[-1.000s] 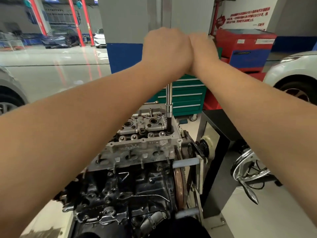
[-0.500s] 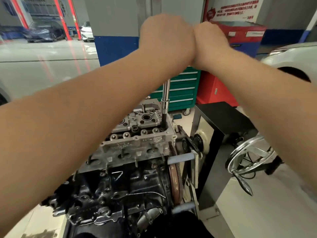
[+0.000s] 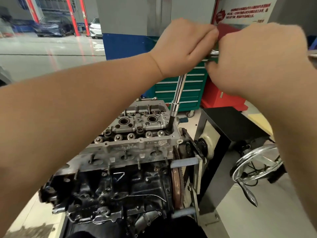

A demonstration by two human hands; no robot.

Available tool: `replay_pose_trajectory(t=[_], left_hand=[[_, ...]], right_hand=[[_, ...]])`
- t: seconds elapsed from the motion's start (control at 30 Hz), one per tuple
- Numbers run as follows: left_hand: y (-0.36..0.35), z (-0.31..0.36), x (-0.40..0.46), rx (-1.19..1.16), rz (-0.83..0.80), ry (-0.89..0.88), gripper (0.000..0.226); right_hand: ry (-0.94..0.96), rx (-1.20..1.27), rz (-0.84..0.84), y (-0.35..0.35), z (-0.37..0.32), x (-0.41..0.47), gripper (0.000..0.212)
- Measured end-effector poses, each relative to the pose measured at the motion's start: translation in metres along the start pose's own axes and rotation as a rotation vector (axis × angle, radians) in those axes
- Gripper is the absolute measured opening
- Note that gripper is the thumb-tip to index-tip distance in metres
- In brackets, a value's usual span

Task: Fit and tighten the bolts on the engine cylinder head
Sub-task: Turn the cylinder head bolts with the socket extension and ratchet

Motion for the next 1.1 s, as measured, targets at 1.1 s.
replay_pose_trajectory(t=[1.1], left_hand=[[0.01,0.029,0.01,0.473,-0.278,0.55,0.028]], right_hand=[[0.099,0.48,-0.171,-0.035,-0.032,0.07,0.018]])
Point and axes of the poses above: each hand's wrist, its own x-axis towards the middle knuckle, its own y-axis out of the back of the hand, z = x × y, the point moved 1 cm from there along x, towards the middle knuckle, and after that the axes turned 4 degrees about -z, right-handed, at the moved point
